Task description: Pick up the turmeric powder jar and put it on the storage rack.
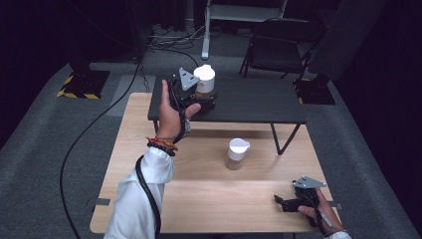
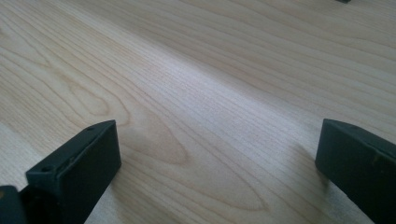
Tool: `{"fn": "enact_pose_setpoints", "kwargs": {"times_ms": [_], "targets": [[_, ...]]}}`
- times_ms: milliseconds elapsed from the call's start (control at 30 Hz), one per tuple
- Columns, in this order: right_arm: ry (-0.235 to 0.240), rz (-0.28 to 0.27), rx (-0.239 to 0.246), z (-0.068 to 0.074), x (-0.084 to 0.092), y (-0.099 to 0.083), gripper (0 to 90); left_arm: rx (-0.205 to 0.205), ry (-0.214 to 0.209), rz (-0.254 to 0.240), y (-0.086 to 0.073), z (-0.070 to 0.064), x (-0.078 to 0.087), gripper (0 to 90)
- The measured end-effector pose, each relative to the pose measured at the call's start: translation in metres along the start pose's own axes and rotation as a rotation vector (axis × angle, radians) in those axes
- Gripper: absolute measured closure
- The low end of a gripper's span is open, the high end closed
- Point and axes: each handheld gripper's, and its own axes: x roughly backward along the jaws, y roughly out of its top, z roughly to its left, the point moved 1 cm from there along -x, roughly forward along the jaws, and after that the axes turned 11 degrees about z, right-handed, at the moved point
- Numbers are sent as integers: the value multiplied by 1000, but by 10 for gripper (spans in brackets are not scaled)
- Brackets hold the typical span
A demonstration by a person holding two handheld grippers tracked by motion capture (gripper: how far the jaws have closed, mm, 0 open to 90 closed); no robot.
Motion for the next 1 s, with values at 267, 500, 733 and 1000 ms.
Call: {"fn": "enact_pose_setpoints", "kwargs": {"times_ms": [267, 500, 733, 1000], "targets": [[0, 0, 0, 0, 0, 0, 0, -64, 12, -44, -13, -10, 14, 15], [0, 0, 0, 0, 0, 0, 0, -138, 14, -62, -28, -21, 24, 15], [0, 0, 0, 0, 0, 0, 0, -215, 54, -67, -46, -32, 32, 15], [0, 0, 0, 0, 0, 0, 0, -332, 98, -44, -66, -46, 35, 15]]}}
